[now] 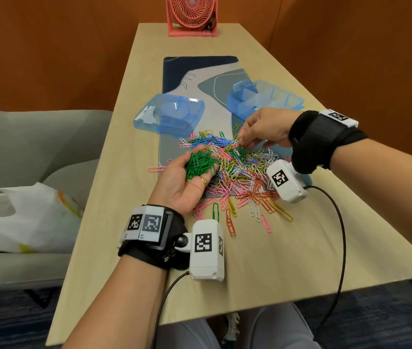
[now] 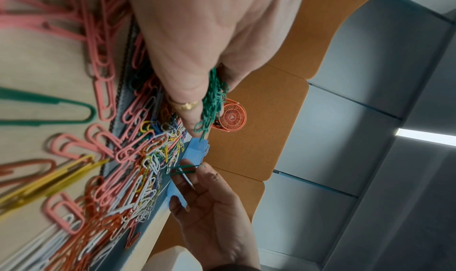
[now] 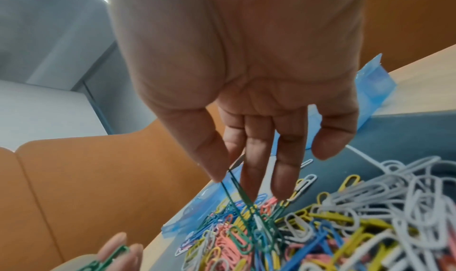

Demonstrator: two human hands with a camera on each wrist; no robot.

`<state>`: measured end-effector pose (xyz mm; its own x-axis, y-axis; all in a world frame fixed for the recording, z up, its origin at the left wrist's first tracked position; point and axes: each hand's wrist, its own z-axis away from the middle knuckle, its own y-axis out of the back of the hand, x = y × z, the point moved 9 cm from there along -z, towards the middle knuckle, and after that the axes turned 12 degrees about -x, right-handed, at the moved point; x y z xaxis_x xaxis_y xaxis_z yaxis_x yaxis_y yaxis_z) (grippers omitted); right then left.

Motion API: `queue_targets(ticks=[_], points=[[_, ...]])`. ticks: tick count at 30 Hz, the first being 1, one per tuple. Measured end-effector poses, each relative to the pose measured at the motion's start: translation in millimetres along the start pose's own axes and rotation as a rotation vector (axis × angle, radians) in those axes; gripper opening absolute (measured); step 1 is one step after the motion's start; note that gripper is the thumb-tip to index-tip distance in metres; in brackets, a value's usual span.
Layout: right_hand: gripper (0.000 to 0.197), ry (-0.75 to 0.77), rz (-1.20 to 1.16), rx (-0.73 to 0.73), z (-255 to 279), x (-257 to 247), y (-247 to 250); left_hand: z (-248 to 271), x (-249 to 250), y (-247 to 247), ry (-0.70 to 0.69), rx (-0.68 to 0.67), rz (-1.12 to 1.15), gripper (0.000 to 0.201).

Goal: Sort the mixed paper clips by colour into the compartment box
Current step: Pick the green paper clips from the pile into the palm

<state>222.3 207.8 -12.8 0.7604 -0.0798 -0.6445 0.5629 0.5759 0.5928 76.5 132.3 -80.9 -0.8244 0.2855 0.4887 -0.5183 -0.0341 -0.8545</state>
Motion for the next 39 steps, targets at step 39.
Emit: queue_targets(ticks=[39], points=[[0.01, 0.336, 0.875, -0.356, 52, -51, -133, 9, 12, 12, -0.026, 0.076, -0.115, 0.023]])
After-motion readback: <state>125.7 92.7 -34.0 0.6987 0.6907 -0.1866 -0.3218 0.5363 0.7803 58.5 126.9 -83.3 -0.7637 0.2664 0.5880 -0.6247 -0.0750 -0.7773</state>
